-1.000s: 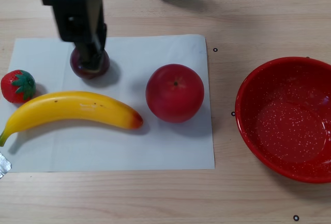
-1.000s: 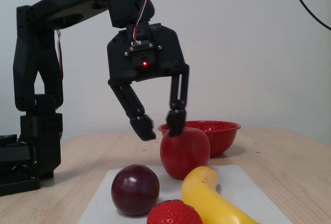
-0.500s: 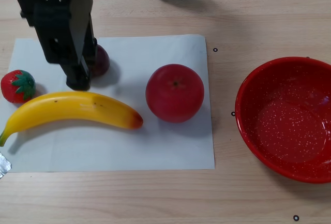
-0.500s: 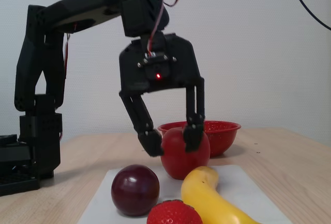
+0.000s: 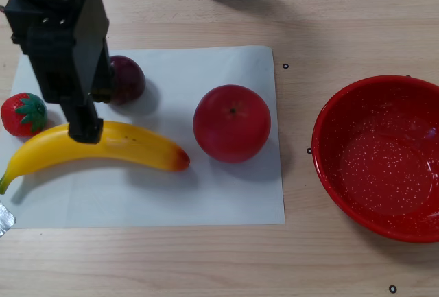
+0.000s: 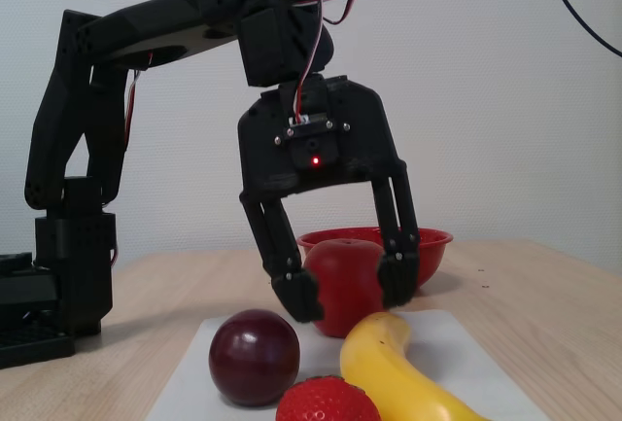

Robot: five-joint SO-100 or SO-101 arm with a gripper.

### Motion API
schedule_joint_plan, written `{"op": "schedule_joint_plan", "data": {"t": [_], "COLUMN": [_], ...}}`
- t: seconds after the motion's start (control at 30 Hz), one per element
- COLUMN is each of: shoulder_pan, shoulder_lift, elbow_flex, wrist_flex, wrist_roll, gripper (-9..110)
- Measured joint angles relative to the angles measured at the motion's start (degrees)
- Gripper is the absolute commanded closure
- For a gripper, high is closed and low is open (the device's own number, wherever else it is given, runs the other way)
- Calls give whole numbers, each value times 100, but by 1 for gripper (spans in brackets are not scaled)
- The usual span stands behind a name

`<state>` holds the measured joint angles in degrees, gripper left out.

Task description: Grasp the banana and put it in the red bowl.

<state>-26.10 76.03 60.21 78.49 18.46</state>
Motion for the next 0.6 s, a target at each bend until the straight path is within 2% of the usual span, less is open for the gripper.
{"op": "schedule_joint_plan", "data": {"t": [0.3, 0.6], "shoulder_pan": [-79, -141], "shoulder_lift": [-352, -642], "elbow_flex": [-114, -202], "wrist_flex": [-264, -369], "wrist_roll": [123, 255], "gripper": [78, 68]}}
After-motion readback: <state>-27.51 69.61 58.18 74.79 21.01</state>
